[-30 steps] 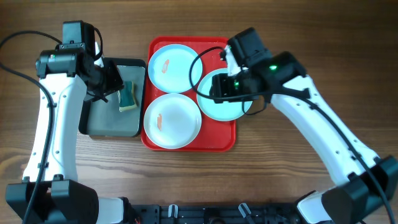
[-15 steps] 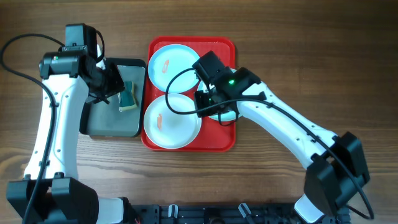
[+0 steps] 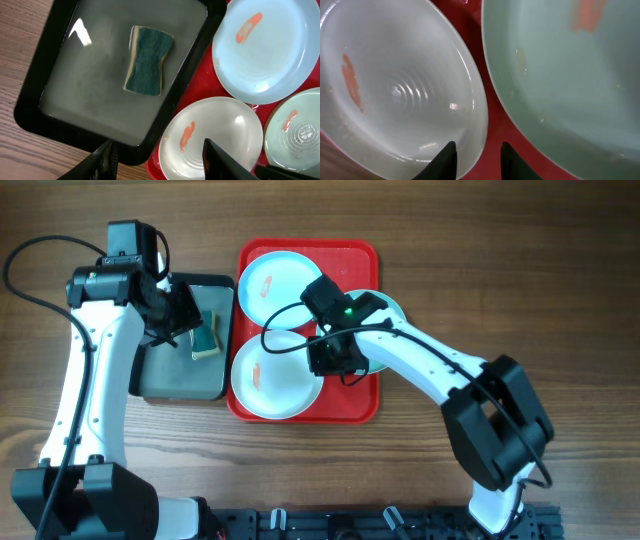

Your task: Clean dirty plates on tray and stack at the side

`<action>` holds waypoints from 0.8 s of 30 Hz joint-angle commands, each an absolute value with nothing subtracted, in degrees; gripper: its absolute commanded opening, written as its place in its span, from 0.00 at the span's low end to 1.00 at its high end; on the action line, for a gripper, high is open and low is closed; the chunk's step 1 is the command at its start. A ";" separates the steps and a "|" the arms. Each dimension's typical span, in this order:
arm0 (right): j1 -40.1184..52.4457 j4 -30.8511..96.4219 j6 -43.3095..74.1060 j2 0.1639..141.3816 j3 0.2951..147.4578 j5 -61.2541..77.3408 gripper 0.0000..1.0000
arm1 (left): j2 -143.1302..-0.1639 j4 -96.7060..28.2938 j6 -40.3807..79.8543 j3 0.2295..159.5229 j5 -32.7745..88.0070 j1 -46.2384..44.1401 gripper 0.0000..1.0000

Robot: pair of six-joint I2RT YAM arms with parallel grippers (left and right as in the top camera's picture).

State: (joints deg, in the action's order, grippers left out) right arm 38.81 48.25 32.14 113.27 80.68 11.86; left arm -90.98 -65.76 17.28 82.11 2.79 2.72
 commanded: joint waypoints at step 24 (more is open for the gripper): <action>38.94 43.24 36.16 114.91 76.27 14.52 0.16 | -91.53 -65.58 17.37 81.65 1.98 2.46 0.53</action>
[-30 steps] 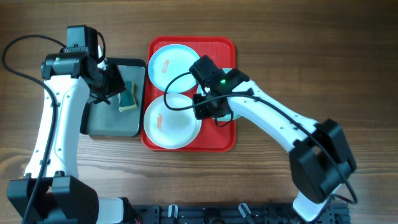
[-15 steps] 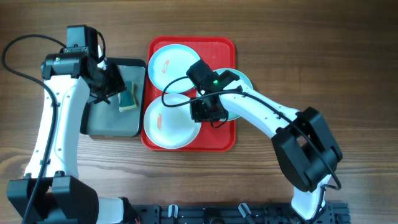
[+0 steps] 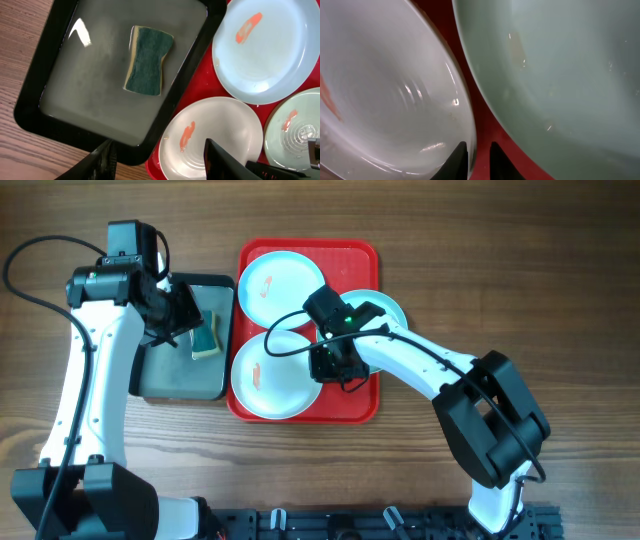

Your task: Clean dirty plates on tray and stack at the side

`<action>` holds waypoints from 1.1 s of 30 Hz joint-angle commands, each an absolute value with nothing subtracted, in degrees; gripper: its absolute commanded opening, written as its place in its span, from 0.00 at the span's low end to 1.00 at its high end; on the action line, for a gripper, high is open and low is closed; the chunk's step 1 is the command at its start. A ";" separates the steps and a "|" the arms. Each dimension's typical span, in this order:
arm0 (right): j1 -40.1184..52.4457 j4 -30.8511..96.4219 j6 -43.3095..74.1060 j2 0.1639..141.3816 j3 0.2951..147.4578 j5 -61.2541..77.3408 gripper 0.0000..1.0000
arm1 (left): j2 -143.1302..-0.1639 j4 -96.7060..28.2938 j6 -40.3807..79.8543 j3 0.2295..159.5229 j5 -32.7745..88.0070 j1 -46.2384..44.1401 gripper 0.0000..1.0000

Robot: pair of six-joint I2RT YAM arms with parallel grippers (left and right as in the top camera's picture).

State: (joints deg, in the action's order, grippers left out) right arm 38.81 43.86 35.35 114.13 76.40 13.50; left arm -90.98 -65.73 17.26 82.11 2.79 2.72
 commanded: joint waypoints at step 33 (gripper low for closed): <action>38.94 41.25 37.54 114.91 76.20 13.37 0.05 | -91.53 -65.76 17.37 81.65 1.83 2.46 0.48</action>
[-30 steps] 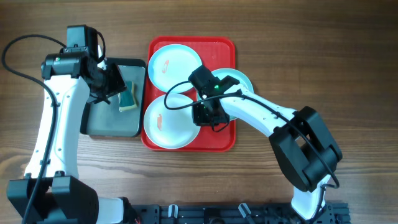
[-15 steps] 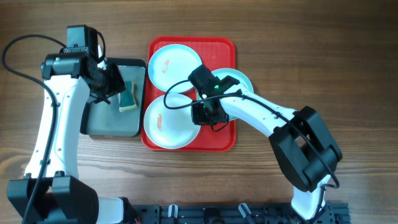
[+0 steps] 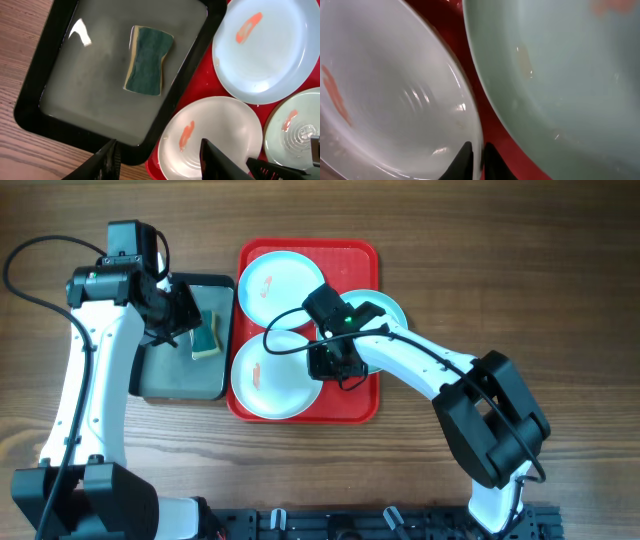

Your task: Clean dirty plates on tray and stack at the side

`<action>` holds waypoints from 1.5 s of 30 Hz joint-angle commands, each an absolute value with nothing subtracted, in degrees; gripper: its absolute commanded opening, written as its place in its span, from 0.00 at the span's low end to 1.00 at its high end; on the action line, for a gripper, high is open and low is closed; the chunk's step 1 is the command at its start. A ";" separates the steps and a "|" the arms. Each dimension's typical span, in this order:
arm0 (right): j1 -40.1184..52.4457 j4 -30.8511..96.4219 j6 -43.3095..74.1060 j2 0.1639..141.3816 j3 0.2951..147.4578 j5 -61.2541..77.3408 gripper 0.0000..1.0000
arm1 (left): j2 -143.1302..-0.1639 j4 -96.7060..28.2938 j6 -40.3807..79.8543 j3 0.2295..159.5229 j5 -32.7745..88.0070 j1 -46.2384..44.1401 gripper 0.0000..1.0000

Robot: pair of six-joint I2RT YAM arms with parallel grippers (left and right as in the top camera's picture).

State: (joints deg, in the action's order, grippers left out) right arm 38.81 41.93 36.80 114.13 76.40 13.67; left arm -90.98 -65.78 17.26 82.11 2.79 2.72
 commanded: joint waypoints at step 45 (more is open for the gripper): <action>38.94 40.14 37.45 113.06 75.09 11.51 0.04 | -94.54 -63.79 17.37 81.58 1.83 2.46 0.50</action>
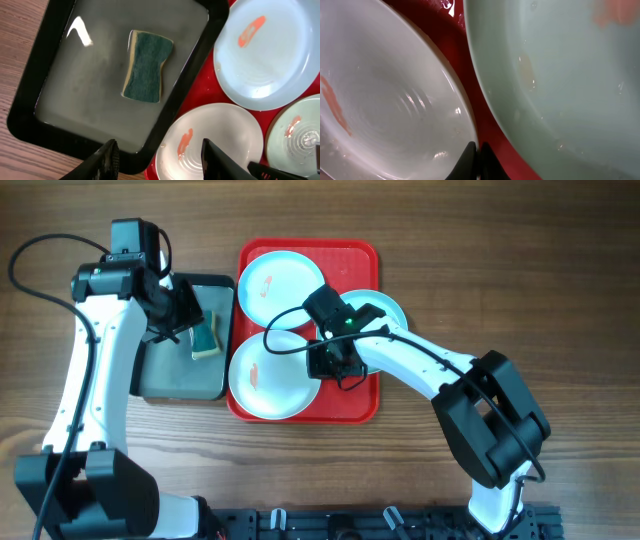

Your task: Clean dirty plates on tray and stack at the side

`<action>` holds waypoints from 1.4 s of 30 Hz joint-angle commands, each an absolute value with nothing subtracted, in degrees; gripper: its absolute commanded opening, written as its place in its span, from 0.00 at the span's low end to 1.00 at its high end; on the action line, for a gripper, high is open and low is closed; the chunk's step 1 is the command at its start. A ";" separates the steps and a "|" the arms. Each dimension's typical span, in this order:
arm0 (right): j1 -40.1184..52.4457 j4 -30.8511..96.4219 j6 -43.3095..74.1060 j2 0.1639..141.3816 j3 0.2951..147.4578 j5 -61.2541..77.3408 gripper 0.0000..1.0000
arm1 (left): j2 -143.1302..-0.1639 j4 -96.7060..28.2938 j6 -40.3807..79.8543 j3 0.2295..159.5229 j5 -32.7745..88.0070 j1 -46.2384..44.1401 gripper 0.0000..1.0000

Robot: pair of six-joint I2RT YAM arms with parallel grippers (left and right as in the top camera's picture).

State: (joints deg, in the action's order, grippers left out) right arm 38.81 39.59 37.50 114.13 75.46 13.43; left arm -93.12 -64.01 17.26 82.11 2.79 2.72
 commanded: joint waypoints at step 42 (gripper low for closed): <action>38.94 41.34 38.33 111.18 73.76 8.56 0.04 | -110.43 -54.74 7.42 81.52 -1.19 2.46 0.59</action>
